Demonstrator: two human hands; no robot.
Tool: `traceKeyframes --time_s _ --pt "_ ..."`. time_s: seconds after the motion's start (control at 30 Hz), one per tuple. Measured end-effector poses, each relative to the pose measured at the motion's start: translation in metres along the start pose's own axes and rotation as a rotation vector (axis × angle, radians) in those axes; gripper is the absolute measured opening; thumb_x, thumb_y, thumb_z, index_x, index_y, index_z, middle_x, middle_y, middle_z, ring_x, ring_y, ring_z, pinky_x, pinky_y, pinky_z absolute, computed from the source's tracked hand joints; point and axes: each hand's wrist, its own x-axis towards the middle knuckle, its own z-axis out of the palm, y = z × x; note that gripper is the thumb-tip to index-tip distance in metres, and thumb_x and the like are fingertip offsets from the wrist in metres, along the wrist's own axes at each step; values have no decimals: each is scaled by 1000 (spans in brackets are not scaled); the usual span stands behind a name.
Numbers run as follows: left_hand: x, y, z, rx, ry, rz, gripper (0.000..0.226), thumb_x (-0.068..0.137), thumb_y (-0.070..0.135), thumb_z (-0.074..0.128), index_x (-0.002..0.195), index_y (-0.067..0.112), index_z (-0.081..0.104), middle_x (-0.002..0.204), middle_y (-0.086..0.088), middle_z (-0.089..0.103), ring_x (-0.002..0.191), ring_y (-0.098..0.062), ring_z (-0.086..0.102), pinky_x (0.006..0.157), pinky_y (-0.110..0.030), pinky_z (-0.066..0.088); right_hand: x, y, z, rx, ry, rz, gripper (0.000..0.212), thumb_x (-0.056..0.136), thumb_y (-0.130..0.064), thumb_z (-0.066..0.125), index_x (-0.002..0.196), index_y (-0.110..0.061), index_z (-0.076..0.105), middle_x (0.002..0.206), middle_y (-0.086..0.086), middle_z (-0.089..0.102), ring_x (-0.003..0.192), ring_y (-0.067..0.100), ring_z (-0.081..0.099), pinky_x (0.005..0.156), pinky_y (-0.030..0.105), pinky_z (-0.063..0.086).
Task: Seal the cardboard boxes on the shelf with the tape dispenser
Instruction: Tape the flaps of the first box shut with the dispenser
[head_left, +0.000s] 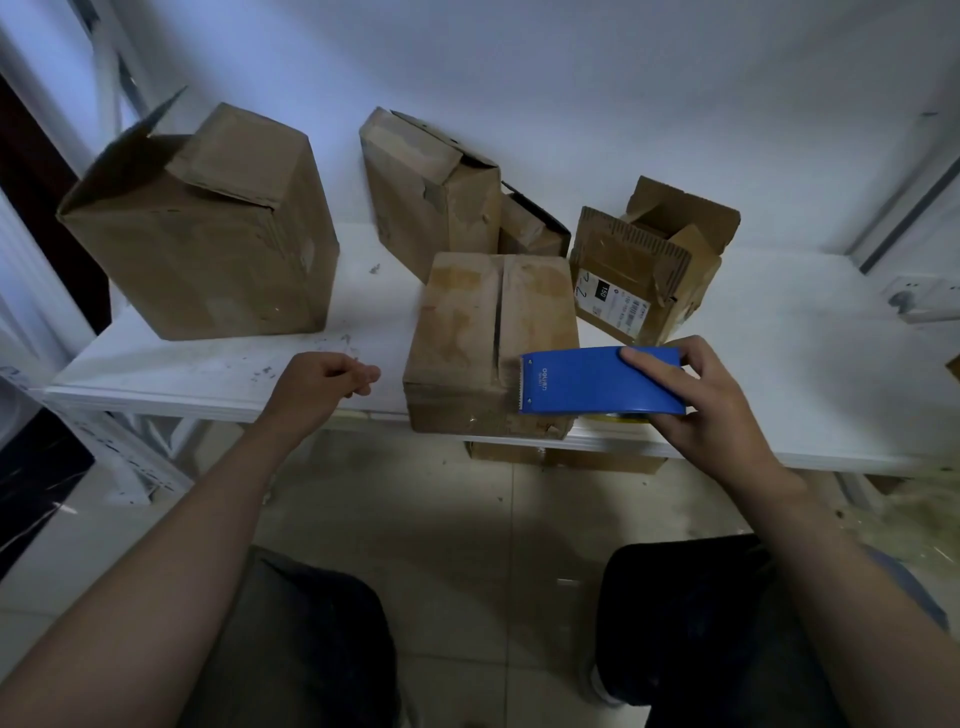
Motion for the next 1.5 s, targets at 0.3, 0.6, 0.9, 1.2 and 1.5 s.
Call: traceKeyframes --time_s 0.3,0.6,0.9,1.2,1.5 --pt "16 -7 9 0 1 26 14 89 36 73 81 25 77 75 13 74 79 -18 67 72 -34 53 -2 3 5 -35 -7 44 61 87 -28 66 146 -25 51 121 10 47 107 10 40 93 14 35" --pt "18 -8 14 43 17 26 21 89 40 72 83 22 79 73 11 74 73 -14 66 68 -29 48 -1 1 5 -12 16 27 60 87 -27 66 145 -26 51 120 13 50 107 13 42 92 17 37" --pt "3 1 4 -26 104 47 18 90 32 72 82 17 78 71 13 72 66 7 61 66 -22 45 -4 -6 3 -13 54 -2 61 86 -18 70 144 -23 51 121 17 51 108 16 44 92 23 41" --pt "10 -6 25 96 104 54 21 92 35 70 79 20 77 78 12 71 72 -5 63 69 -25 47 -3 -4 6 -59 -3 20 57 90 -31 63 145 -24 52 117 14 50 101 23 48 85 31 47" --pt "4 -13 57 174 190 70 24 99 34 59 83 22 71 82 9 69 76 -9 62 73 -32 50 0 -1 9 -29 -9 101 60 89 -31 65 147 -31 48 120 10 48 105 8 39 89 18 37"
